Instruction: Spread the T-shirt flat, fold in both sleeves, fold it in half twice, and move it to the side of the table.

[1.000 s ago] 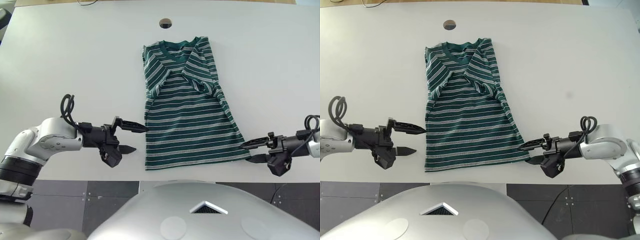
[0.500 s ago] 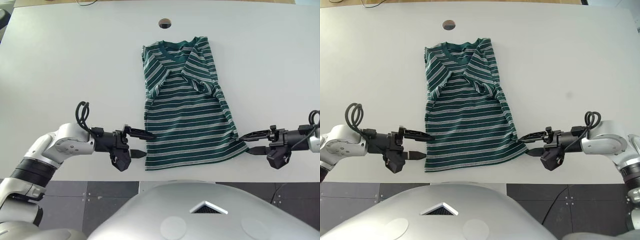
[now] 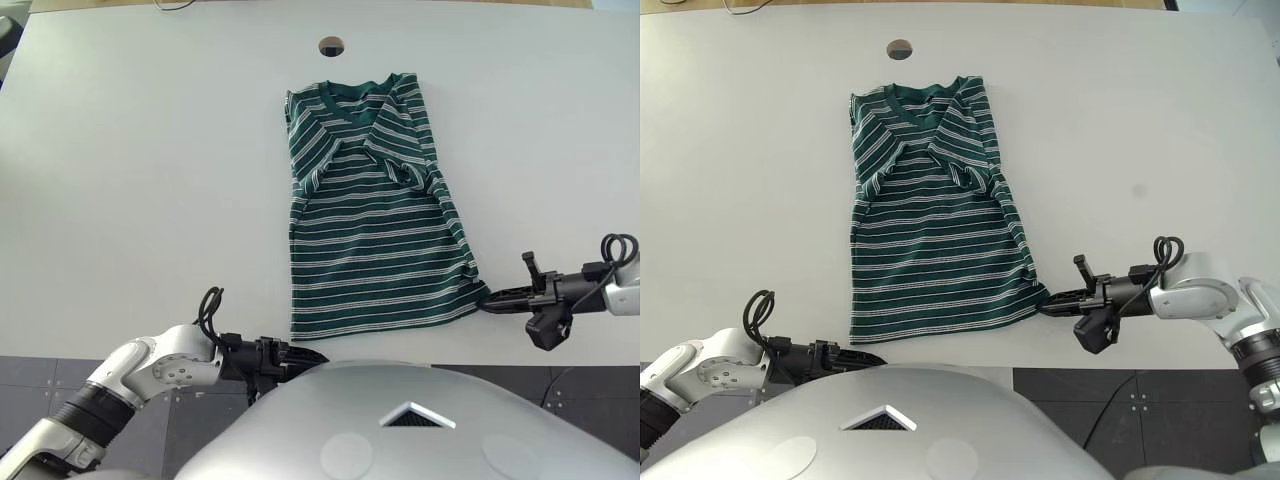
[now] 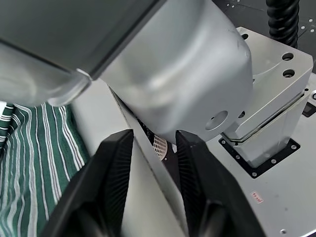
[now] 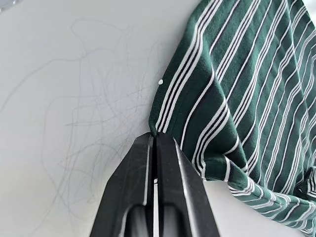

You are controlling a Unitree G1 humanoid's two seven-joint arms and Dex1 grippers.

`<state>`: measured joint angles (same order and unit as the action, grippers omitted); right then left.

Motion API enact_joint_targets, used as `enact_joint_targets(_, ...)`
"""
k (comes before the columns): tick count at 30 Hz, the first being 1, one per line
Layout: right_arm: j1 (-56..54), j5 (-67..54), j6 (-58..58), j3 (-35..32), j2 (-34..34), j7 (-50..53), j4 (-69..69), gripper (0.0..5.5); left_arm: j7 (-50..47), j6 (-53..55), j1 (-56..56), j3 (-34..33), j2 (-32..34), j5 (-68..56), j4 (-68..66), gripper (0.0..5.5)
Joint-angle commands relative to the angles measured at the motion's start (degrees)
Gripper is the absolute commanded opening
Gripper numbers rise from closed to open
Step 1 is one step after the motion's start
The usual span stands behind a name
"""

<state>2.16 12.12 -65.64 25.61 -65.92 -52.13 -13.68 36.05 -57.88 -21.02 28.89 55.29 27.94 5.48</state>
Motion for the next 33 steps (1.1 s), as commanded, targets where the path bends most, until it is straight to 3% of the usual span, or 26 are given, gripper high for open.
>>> enact_joint_targets(1,1.97,3.64,2.40,2.34,0.18,-1.64,-1.05,0.10,1.09,5.16,2.15,-1.60,-0.13,6.21,-1.69,1.01)
enact_joint_targets(5,1.83,4.36,1.98,2.30,0.30,-1.14,-2.22,0.10,3.05,6.28,5.47,-2.17,1.06,-3.68,0.57,0.97)
enact_joint_targets(8,1.16,5.21,1.34,2.26,0.57,-0.49,-4.10,0.10,6.82,15.14,5.09,-3.28,3.35,-20.65,11.27,0.97)
enact_joint_targets(11,0.51,5.81,0.97,2.47,0.90,0.04,-5.27,0.10,9.04,20.36,4.30,-5.46,5.39,-27.26,17.19,0.97)
enact_joint_targets(15,-0.20,6.75,0.94,2.76,1.60,0.93,-6.44,0.10,9.40,18.66,3.55,-8.00,5.62,-24.01,14.08,0.97)
enact_joint_targets(21,-0.98,7.66,0.90,3.33,2.20,1.59,-7.04,0.10,7.56,10.43,2.25,-9.35,5.98,-13.84,3.46,1.98)
enact_joint_targets(33,-0.69,7.62,0.82,4.17,1.89,2.21,-7.59,0.10,7.63,6.38,6.35,-11.51,7.62,-6.87,0.94,2.07)
